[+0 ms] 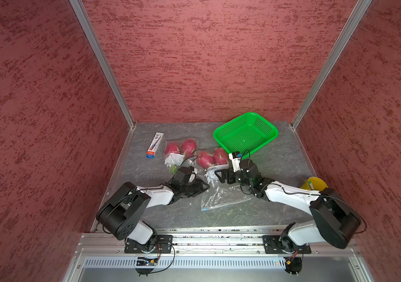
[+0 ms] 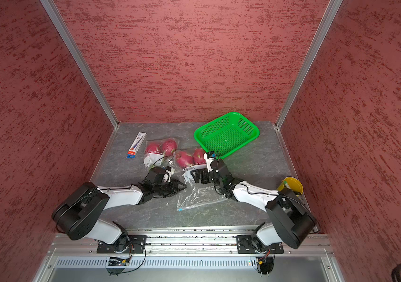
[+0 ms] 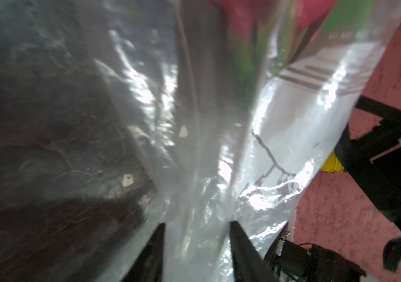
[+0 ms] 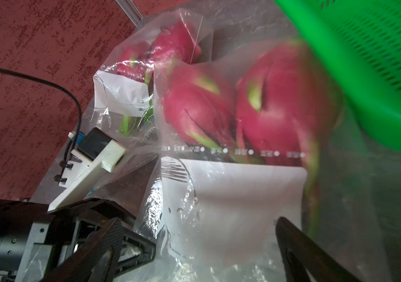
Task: Open the zip-top bag and take out the dragon fruit
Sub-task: Pick up the zipper food storage bag at the center of the board.
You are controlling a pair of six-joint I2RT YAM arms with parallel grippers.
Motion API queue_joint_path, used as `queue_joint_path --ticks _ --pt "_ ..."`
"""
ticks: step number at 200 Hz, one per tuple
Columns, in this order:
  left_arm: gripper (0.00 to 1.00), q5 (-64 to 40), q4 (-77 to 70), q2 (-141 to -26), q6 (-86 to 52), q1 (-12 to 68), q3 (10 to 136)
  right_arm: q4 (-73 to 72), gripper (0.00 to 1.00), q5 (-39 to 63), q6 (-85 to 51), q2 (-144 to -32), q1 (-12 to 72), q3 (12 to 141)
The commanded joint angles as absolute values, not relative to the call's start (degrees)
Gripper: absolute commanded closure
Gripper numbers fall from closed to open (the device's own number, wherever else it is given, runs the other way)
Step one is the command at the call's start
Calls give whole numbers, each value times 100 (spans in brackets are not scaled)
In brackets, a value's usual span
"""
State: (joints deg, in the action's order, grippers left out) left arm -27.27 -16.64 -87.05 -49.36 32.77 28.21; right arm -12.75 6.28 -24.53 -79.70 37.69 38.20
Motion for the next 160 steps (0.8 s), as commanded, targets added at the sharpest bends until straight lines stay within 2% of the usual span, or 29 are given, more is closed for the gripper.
queue_joint_path --ticks 1,18,49,74,122,160 --pt "88 -2941 -2025 -8618 -5002 3261 3140 -508 4 48 -1845 -7504 3792 4083" --pt "96 -2934 -1720 -8475 -4907 3190 3367 -119 12 12 -1487 -7281 3795 4126" --pt "100 -3023 -1386 -8349 -4893 2919 3815 46 25 237 -1101 -6872 3862 3981" --pt "99 -3175 -1273 -8443 -4939 2733 4170 -99 31 -181 -640 -6563 4359 3943" --pt "98 -3670 -1240 -8656 -5126 2411 4571 -298 34 -1698 673 -7115 5610 4214" --pt "97 -3977 -1231 -8699 -5225 2226 4638 -755 23 -2771 1502 -8041 6104 4461"
